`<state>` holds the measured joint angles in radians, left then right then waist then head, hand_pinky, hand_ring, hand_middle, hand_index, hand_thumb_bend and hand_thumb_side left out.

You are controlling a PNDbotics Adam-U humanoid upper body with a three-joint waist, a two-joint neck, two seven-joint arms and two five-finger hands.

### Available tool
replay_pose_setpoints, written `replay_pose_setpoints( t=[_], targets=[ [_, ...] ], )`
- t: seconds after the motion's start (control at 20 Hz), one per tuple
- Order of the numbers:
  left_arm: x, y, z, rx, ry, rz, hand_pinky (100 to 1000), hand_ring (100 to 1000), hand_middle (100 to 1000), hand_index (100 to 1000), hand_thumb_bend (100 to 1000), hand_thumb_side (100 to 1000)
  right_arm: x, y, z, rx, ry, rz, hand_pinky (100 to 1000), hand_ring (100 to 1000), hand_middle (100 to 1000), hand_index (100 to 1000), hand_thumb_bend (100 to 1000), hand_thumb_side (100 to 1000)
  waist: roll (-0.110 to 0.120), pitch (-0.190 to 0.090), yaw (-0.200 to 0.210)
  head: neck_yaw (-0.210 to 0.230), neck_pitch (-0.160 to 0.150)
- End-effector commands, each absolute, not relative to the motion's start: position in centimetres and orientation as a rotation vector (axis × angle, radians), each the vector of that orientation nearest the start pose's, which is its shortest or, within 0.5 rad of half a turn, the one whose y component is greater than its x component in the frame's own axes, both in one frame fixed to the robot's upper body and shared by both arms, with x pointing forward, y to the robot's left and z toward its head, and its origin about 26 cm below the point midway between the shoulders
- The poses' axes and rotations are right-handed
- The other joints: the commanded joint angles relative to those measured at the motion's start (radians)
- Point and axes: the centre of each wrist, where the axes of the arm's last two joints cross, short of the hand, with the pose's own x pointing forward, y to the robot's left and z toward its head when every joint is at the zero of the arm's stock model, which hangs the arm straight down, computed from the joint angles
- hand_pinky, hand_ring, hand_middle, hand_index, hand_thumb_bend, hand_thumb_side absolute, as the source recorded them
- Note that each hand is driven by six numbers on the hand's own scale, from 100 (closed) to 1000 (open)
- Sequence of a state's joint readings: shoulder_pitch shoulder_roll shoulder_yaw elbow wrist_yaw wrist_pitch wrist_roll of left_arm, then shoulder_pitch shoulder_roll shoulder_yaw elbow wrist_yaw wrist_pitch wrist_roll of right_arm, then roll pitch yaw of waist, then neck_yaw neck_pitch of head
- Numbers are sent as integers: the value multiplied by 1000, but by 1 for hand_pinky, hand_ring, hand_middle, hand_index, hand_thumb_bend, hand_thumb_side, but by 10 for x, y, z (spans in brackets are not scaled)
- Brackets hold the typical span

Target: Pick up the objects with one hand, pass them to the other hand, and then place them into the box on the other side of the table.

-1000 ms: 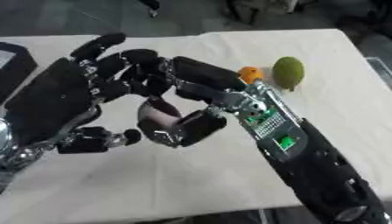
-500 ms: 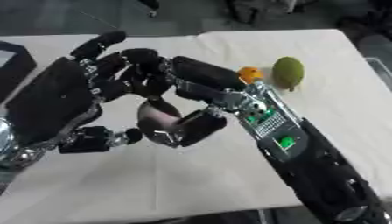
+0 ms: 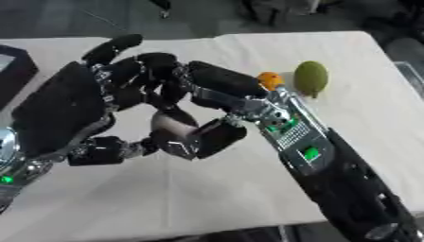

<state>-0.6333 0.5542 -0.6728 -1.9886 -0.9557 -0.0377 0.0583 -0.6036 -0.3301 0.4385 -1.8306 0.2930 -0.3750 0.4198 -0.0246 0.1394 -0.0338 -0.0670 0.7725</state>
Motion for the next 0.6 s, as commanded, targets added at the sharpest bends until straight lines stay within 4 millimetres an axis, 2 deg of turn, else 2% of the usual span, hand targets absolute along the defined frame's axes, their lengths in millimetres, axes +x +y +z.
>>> replay_pose_setpoints(
  t=[0.05,0.3,0.4,0.5,0.6],
  targets=[
    [279,125,212,-930,2520,1672,961,100,846,616,698,100,322,-135,219,-137,2777,-1898,629,764,798,308,100,280,2,-10,-2,3,-3],
    [278,124,213,-922,2530,1666,960,100,845,608,566,100,322,-135,219,-140,2777,-1897,616,764,799,307,100,281,2,-9,-3,4,-3],
    [278,123,213,-918,2537,1660,958,100,844,601,479,100,322,-135,219,-139,2777,-1897,614,764,798,307,100,280,1,-10,-4,4,-3],
    [278,123,213,-913,2550,1649,958,100,843,594,310,100,322,-135,219,-139,2778,-1897,614,764,798,307,100,281,1,-10,-4,4,-3],
    [278,123,213,-909,2564,1636,958,100,844,592,247,100,322,-135,219,-139,2778,-1897,613,764,798,307,100,280,1,-10,-4,4,-3]
  ],
)
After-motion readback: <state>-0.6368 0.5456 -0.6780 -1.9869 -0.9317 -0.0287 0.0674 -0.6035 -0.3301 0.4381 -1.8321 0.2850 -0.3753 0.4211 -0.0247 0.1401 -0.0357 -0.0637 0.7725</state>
